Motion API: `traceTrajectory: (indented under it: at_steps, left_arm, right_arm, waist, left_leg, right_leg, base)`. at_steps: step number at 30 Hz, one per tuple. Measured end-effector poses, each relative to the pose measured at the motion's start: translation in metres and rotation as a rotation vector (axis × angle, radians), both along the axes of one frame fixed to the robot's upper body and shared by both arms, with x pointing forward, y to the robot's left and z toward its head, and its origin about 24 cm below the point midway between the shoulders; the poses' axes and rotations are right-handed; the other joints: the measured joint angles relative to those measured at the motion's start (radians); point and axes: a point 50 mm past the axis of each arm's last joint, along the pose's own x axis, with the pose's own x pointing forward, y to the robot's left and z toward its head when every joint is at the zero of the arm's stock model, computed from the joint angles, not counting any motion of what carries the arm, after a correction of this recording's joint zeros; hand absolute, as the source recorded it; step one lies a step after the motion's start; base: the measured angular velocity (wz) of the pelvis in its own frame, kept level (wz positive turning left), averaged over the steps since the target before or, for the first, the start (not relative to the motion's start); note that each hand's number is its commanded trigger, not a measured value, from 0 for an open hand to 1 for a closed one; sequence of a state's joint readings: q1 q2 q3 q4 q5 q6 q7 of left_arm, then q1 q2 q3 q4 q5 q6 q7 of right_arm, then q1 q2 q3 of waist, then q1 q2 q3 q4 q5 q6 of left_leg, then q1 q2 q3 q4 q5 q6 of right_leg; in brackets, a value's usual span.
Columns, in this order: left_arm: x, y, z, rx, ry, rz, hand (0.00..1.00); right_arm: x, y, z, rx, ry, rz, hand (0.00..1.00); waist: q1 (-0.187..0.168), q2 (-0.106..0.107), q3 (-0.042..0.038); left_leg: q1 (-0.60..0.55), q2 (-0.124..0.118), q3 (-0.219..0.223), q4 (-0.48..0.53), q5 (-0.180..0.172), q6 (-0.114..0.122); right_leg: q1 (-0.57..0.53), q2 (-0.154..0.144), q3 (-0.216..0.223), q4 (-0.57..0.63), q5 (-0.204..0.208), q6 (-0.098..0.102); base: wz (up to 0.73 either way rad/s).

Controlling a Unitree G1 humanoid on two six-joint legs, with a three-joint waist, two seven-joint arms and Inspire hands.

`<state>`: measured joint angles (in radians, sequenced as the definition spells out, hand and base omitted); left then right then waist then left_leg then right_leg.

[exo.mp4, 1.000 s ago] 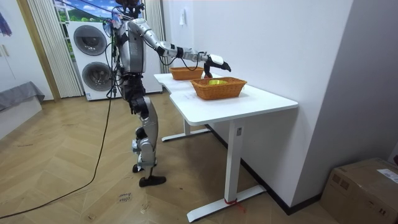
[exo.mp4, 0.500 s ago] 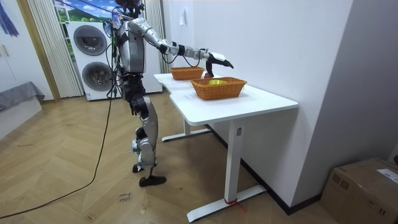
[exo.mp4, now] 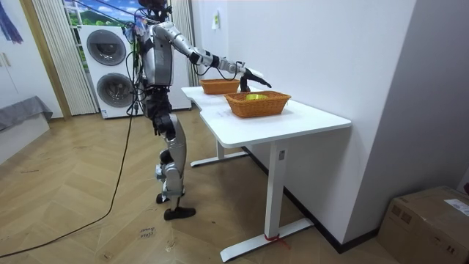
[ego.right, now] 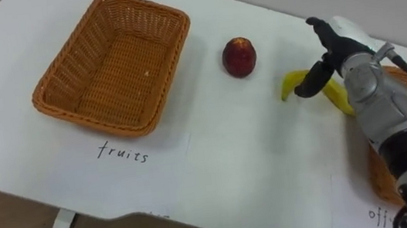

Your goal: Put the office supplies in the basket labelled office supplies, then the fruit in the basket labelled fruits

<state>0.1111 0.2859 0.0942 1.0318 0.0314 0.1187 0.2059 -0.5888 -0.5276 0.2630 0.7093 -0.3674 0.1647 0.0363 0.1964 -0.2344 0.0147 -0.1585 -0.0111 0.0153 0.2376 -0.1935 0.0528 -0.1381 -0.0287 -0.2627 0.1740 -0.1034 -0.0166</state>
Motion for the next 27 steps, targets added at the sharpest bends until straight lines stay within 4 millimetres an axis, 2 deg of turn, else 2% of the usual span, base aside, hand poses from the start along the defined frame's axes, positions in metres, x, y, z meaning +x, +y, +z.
traceTrajectory:
  at_steps: [6, 13, 19, 22, 27]
  left_arm:
    - [0.002, 0.001, 0.001, 0.004, -0.007, -0.003, 0.0]
    - [0.004, 0.001, 0.001, 0.003, -0.018, -0.007, 0.0]
    - [0.008, 0.0, 0.002, 0.003, -0.03, -0.011, 0.0]
    - [0.009, -0.001, 0.001, 0.002, -0.026, -0.027, 0.0]
    - [0.008, -0.002, 0.001, 0.001, -0.019, -0.028, 0.0]
  right_arm:
    - [-0.001, -0.002, -0.003, -0.001, 0.012, -0.008, 0.0]
    - [-0.004, -0.008, -0.012, -0.007, 0.057, -0.03, 0.0]
    - [-0.005, -0.008, -0.017, -0.031, 0.07, -0.017, 0.0]
    - [-0.006, -0.013, -0.017, -0.058, 0.085, -0.036, 0.0]
    - [-0.006, -0.017, -0.018, -0.062, 0.09, -0.051, 0.0]
  waist:
    - [0.013, -0.006, 0.0032]
    - [0.035, 0.001, 0.0088]
    - [0.034, 0.018, 0.021]
    - [0.035, 0.019, 0.0214]
    - [0.042, 0.017, 0.0164]
  left_leg:
    - [-0.005, 0.0, 0.007, 0.0, 0.0, 0.0]
    - [-0.006, 0.0, 0.007, 0.0, 0.0, 0.0]
    - [-0.01, 0.0, -0.002, 0.001, 0.0, 0.0]
    - [-0.012, -0.001, -0.003, 0.005, 0.0, 0.0]
    - [-0.013, -0.001, -0.003, 0.014, 0.0, 0.001]
  right_leg:
    - [-0.007, 0.0, 0.003, -0.003, 0.0, 0.0]
    - [-0.006, 0.0, 0.006, -0.004, 0.0, 0.0]
    - [-0.001, 0.0, -0.003, -0.002, 0.003, 0.001]
    - [0.0, 0.0, -0.006, -0.003, 0.006, 0.001]
    - [0.0, -0.002, -0.013, -0.002, 0.007, 0.001]
  base:
    - [-0.01]
    - [-0.01]
    - [0.01]
    - [0.01]
    - [0.02]
